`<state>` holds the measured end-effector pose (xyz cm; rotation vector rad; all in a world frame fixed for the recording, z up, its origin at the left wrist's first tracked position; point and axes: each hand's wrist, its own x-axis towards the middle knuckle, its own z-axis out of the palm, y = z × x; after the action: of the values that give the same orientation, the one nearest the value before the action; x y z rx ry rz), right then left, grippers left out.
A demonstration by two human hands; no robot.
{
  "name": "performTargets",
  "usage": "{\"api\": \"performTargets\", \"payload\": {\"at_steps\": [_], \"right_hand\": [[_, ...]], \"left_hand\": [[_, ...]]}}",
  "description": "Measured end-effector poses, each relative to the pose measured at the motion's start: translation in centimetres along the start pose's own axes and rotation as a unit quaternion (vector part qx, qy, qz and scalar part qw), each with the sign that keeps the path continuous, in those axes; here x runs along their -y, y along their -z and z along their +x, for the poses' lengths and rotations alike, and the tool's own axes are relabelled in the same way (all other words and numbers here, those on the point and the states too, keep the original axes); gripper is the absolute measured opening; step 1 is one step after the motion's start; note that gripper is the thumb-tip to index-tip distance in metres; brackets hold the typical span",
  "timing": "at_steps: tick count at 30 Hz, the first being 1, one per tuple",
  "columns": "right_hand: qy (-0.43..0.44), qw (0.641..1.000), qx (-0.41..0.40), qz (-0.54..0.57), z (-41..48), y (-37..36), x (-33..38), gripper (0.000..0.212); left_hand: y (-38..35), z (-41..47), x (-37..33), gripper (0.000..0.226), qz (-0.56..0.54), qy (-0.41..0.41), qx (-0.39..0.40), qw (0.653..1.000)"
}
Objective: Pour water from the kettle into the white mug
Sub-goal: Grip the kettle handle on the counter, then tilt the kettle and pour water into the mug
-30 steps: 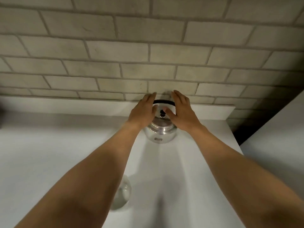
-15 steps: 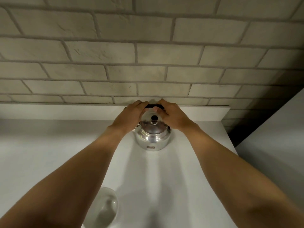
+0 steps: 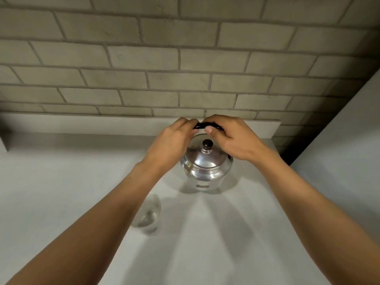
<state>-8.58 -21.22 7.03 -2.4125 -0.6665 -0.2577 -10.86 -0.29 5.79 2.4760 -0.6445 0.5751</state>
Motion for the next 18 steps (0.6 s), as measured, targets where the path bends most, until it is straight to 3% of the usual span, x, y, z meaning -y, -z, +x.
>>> {"api": "performTargets", "payload": {"at_steps": [8,11,14,18], "right_hand": [[-0.006,1.0,-0.018,-0.009,-6.8,0.1,2.8,0.03],[-0.005,1.0,-0.02,-0.01,-8.8,0.0,3.2,0.028],[-0.01,1.0,-0.02,-0.014,-10.0,0.4,3.8,0.028],[-0.014,0.999,-0.02,-0.022,-10.8,0.9,5.1,0.028]], "left_hand": [[0.9,-6.7,-4.9,0.032,-0.084,0.039,0.012,0.996],[1.0,-9.7,-6.3,0.039,-0.072,0.053,-0.047,0.995],[-0.1,-13.5,-7.6,0.04,-0.031,-0.002,-0.09,0.995],[-2.5,-17.0,-8.4,0.048,-0.002,-0.035,-0.026,0.999]]}}
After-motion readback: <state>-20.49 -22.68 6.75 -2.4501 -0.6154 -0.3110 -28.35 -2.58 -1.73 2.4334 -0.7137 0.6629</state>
